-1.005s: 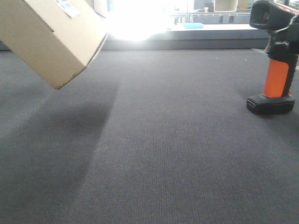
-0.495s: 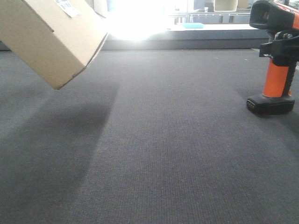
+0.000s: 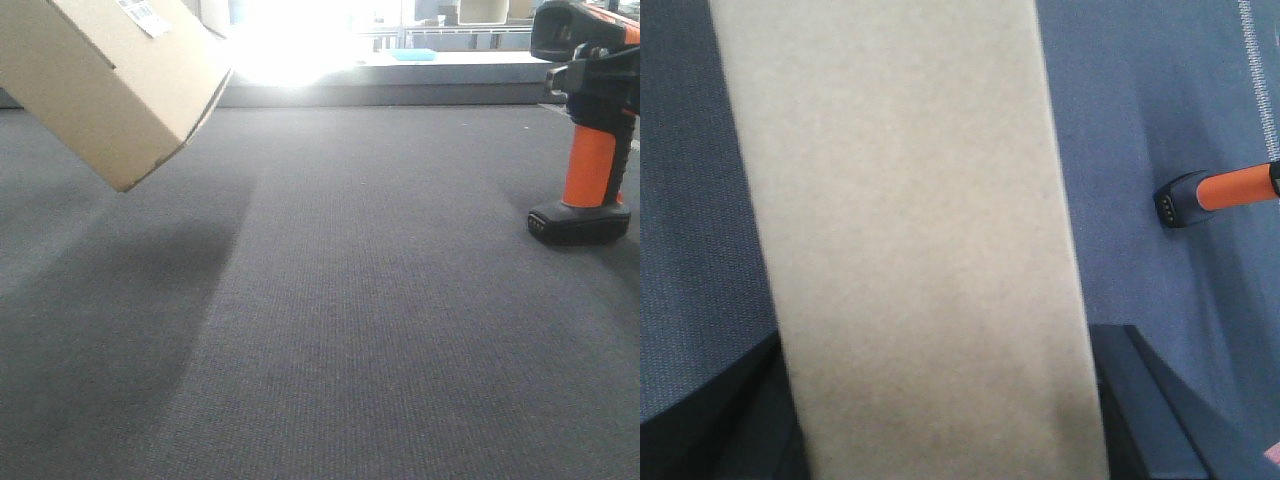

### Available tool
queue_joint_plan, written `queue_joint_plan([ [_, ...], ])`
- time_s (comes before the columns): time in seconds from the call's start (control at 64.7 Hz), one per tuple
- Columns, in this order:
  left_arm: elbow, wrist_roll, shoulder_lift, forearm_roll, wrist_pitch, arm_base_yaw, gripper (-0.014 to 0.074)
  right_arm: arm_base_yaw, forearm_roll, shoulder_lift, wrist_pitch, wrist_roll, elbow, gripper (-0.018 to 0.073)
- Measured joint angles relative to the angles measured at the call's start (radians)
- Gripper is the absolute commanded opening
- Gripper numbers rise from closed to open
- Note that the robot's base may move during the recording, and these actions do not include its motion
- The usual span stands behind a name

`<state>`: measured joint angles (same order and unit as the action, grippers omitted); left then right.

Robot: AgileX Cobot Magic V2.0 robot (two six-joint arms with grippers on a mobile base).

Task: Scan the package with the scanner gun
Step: 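Lift the scanner gun off the belt with the right gripper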

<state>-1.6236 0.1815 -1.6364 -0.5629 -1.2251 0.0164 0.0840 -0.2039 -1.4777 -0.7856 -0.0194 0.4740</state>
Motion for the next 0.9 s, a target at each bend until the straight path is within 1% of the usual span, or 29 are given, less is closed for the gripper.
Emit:
queue_joint_plan([
  [0.232, 0.0, 0.0, 0.0, 0.0, 0.0, 0.0, -0.0111, 0.0, -0.004, -0.026, 0.022, 0.0, 0.034, 0.0568],
  [0.588, 0.0, 0.0, 0.0, 0.0, 0.0, 0.0, -0.0111, 0.0, -0.004, -0.07, 0.036, 0.002, 0.04, 0.0568],
  [0.897, 0.0, 0.0, 0.0, 0.0, 0.0, 0.0, -0.0111, 0.0, -0.048, -0.07, 0.03, 0.002, 0.04, 0.0568],
])
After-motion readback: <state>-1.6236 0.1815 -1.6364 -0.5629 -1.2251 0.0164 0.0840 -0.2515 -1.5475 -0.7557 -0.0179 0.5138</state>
